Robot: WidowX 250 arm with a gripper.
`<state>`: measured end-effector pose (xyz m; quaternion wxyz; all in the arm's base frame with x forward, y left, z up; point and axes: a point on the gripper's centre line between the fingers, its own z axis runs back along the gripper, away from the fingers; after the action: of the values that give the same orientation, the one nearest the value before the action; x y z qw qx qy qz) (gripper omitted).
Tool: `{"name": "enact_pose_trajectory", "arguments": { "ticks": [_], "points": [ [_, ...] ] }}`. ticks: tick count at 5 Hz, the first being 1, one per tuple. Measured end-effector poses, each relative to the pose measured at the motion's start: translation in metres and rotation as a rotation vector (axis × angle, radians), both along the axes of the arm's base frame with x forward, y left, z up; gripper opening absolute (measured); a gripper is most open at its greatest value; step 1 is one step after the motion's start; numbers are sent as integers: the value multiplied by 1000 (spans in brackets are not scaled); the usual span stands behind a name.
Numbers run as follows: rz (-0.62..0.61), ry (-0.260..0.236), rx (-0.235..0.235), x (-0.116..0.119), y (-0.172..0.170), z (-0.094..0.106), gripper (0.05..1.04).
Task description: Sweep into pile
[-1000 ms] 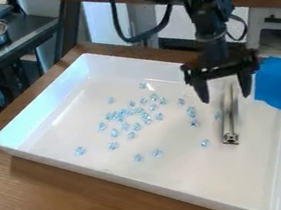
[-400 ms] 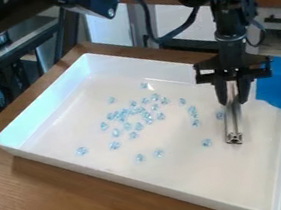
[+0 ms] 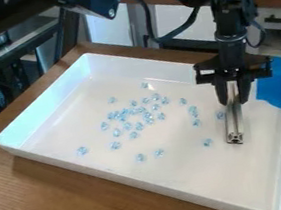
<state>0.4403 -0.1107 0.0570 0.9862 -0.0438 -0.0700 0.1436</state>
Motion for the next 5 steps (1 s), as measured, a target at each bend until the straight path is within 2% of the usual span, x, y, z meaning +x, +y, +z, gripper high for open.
{"name": "enact_pose_trajectory", "arguments": {
  "ticks": [1, 3, 5],
  "points": [
    [-4, 26, -6, -5, 5, -6, 313],
    [15, 29, -37, -30, 47, -8, 313],
    [44, 34, -33, -46, 84, -11, 313]
  ]
}}
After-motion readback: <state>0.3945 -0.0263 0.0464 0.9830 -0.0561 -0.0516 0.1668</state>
